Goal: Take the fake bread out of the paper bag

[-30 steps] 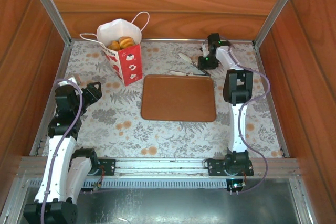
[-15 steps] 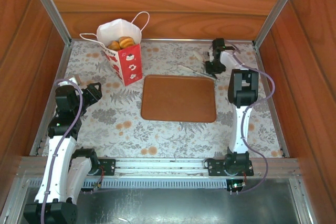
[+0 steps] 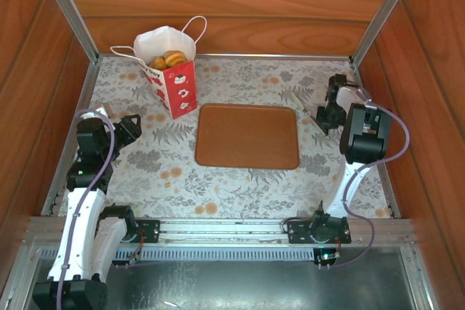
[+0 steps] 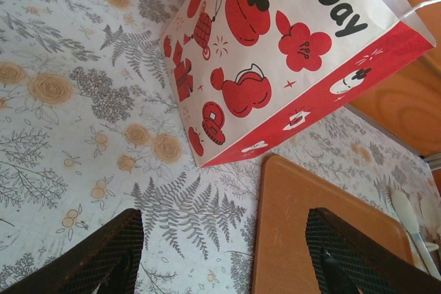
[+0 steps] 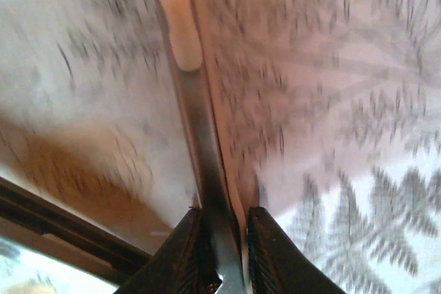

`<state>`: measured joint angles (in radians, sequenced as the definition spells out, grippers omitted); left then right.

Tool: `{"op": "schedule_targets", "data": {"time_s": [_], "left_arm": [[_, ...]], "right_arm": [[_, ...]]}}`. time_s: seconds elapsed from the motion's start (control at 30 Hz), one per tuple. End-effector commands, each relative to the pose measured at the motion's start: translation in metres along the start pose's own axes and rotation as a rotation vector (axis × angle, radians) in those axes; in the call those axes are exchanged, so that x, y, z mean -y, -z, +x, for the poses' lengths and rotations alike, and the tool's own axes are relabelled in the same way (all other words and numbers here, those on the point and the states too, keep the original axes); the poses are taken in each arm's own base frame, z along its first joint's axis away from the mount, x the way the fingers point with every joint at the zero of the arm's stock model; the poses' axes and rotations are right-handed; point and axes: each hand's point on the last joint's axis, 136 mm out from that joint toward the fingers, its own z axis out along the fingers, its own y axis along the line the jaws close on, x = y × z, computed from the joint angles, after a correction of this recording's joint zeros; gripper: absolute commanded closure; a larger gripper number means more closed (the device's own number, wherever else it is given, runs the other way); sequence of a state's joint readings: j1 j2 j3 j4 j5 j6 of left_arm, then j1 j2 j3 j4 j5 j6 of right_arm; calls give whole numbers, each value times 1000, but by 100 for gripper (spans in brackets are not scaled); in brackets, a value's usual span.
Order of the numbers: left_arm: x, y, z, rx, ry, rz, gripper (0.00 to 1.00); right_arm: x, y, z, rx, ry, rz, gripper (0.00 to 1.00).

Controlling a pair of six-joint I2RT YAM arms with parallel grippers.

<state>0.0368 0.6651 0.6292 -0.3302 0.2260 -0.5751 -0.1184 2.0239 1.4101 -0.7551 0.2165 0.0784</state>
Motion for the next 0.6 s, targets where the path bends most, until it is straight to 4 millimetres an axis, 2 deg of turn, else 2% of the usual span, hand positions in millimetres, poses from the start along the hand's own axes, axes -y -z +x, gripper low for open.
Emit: {"op": "schedule_targets", "data": {"time_s": [0.0,0.17,0.33,0.4,0.47,0.57], "left_arm": [[1,1,4,-12,-25,12,34],[-1,-1,6,-16,-31,7,34],[-3,-3,8,-25,-39,2,34],[-4,-3,9,-27,-40,1,34],[-4,-5,10,-31,-41,1,34],[-4,-6,10,-38,-40,4,34]], "right_arm": [[-5,6,32,-82,-43,-35,78],[-5,25,52,-93,-99,-55,68],[-5,62,53,-2,-135,-95,61],[-23,75,56,35,-133,-195,60],[-52,88,63,79,-89,-328,60],[-85,86,82,63,-32,-458,60]]}}
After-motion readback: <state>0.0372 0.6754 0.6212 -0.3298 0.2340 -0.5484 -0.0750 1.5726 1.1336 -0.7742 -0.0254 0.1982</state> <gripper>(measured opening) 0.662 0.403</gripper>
